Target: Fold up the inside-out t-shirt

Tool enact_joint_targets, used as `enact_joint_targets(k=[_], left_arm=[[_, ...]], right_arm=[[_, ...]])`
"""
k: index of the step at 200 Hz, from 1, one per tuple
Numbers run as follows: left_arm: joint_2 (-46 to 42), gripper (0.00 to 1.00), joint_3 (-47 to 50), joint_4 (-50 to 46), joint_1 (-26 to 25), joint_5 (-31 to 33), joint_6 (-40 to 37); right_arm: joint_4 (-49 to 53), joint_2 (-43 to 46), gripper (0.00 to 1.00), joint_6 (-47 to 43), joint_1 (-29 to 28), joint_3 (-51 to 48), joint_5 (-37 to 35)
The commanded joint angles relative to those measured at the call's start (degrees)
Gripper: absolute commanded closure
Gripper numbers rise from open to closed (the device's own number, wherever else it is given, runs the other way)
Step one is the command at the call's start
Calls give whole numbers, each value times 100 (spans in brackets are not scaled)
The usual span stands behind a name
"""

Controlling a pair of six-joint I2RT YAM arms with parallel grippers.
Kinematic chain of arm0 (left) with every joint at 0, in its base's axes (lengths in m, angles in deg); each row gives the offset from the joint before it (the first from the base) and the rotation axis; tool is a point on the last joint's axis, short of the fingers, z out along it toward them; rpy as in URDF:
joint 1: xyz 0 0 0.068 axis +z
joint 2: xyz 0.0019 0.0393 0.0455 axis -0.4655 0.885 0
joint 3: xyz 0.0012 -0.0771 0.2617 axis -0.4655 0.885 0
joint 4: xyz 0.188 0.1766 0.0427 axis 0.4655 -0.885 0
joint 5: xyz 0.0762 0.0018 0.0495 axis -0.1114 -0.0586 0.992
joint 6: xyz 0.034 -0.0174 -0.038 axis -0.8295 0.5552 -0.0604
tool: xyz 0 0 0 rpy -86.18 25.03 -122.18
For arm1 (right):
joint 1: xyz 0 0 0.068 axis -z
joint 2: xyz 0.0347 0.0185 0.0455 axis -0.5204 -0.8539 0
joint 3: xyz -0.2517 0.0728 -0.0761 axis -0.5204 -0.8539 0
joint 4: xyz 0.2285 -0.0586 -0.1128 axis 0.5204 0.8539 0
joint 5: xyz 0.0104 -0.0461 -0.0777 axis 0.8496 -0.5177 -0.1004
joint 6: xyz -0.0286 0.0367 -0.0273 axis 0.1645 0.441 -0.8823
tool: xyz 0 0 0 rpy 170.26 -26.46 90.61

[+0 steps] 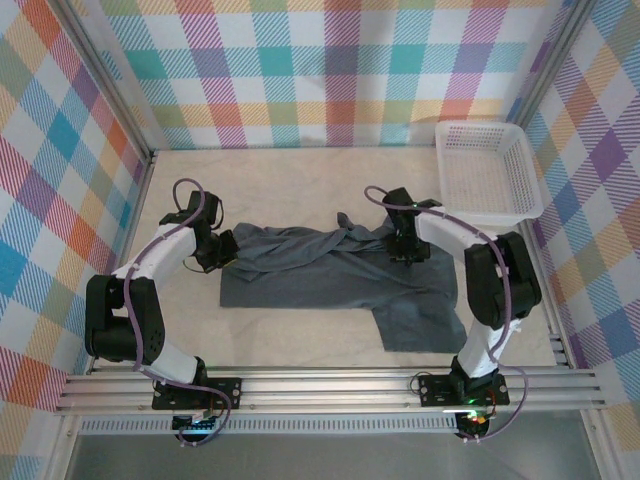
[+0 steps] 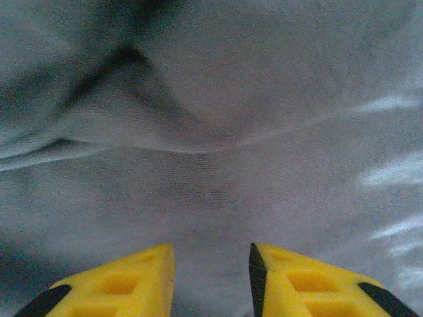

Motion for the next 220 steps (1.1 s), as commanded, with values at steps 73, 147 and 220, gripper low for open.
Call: enact_joint_targets(k=[73, 147, 220], left_arm=[[-151, 100, 48, -48, -113, 105, -33], [-107, 100, 42, -30, -123, 101, -43], [139, 100, -52, 77, -209, 57, -6]], right_arm=[[-495, -1152, 35, -229, -171, 2183, 1941], [-503, -506, 100, -143, -213, 1436, 2118], [-1206, 1072, 52, 935, -831, -1268, 2349]])
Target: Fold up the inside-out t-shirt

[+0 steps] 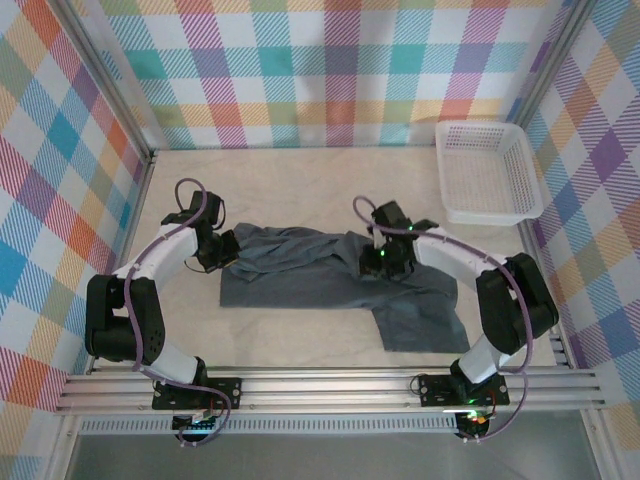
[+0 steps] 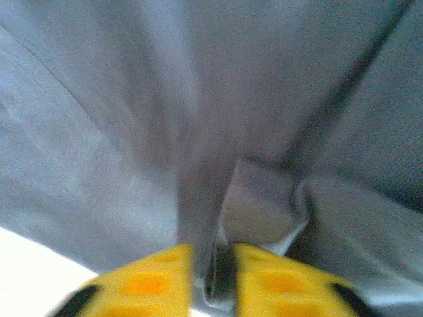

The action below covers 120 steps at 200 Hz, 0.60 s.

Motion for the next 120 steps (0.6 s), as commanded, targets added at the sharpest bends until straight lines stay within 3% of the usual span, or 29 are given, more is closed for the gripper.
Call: enact_joint_targets(k=[1, 27, 44, 60, 88, 120], left_arm=[[127, 100, -55, 66, -105, 13, -7], [163, 100, -123, 2, -166, 56, -23], [95, 100, -98, 0, -177, 83, -13], [54, 100, -73, -13, -182, 110, -18], [66, 100, -19, 26, -185, 85, 8], [102, 100, -70, 1, -197, 100, 3]], right_arm=[[-16, 257, 52, 324, -48, -30, 110], [432, 731, 52, 146, -48, 460, -680], [485, 976, 60, 495, -49, 437, -1439], [405, 1007, 61, 575, -86, 354, -1673], [971, 484, 60, 645, -380, 821, -2406], [1806, -294, 58, 1747, -875, 1513, -3384]])
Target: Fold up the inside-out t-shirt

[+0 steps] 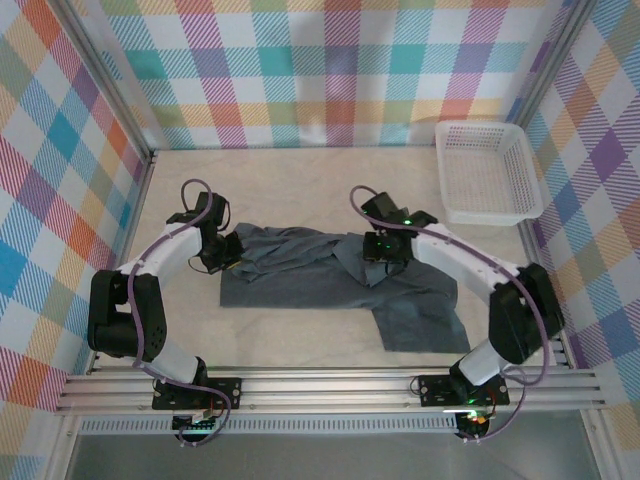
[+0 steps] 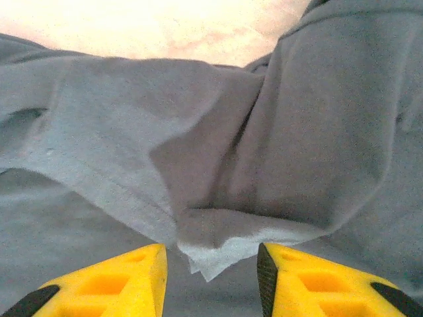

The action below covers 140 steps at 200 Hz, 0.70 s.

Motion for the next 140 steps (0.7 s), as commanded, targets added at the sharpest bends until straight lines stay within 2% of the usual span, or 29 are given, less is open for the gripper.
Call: enact_joint_targets(k=[1, 21, 40, 70, 95, 140], left_arm=[[-31, 100, -63, 2, -64, 54, -3], [-22, 100, -47, 17, -62, 74, -4], [16, 100, -30, 27, -73, 43, -5], [9, 100, 1, 38, -73, 37, -17], [17, 100, -7, 17, -72, 101, -60], [41, 100, 42, 35, -71, 103, -92]], right_arm=[[968, -467, 58, 987, -313, 502, -1015], [1825, -1036, 58, 2017, -350, 1099, -898], [1840, -1336, 54, 2659, -379, 1173, -501], [1534, -1695, 47, 2601, -356, 1406, -60], [1456, -1878, 46, 2693, -352, 1452, -27], [1487, -1906, 57, 2796, -327, 1294, -231]])
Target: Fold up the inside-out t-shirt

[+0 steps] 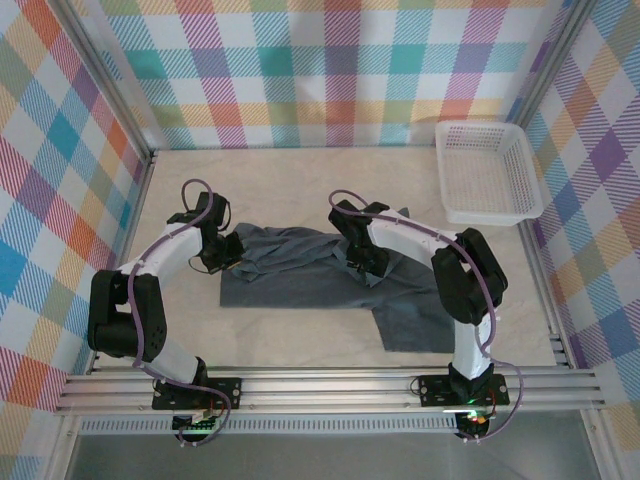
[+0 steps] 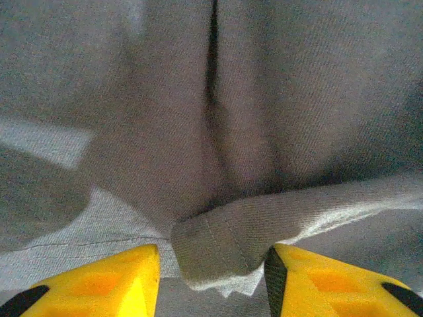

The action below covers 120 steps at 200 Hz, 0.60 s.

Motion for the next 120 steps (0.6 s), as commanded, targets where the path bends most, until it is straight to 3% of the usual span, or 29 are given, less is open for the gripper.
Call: enact_joint_targets(k=[1, 20, 41, 57, 94, 120], left_arm=[[38, 100, 42, 36, -56, 85, -89], [37, 100, 42, 45, -52, 78, -80], [-18, 100, 36, 42, -51, 68, -48], [-161, 100, -24, 10, -56, 50, -31], [-644, 100, -1122, -622, 5, -61, -93], [-1213, 100, -2556, -716, 26, 39, -305]], right_arm=[[140, -39, 58, 204, 26, 2, -91], [210, 13, 68, 226, 31, -62, -141], [281, 162, 91, 240, 31, -91, -314], [386, 373, 100, 161, 48, 0, -509], [267, 1572, 100, -703, 97, 428, -1303], [-793, 2907, 100, -2693, 99, 922, -1736]])
